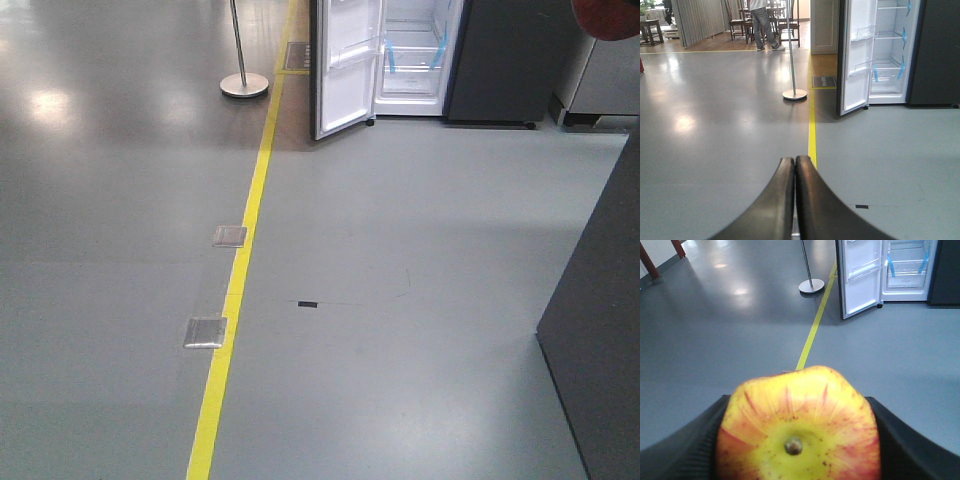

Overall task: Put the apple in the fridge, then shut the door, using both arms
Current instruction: 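Drive toward the open refrigerator along the yellow floor line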

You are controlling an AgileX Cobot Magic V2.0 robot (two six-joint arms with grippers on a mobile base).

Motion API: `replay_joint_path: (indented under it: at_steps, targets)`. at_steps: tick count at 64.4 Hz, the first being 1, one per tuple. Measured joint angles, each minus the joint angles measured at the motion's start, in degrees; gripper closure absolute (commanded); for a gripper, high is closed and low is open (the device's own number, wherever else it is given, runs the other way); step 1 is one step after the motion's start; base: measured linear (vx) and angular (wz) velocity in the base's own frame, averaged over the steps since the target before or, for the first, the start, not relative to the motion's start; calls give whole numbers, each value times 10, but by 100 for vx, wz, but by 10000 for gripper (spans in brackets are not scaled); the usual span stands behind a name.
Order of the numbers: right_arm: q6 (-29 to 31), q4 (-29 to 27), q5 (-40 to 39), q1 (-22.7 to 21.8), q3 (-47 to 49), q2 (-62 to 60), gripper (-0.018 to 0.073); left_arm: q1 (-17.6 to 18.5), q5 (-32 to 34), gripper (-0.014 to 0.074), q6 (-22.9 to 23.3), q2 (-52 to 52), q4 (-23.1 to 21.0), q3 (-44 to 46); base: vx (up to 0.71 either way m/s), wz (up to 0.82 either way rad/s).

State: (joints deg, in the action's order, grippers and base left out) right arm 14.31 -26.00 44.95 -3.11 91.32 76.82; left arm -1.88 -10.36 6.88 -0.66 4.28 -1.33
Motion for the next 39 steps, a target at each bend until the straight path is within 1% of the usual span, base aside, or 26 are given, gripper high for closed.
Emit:
replay_joint_path:
  at_steps: [39]
  targets:
    - [0,0,0,0,0,0,400,0,0,602,0,0,0,0,18,-1]
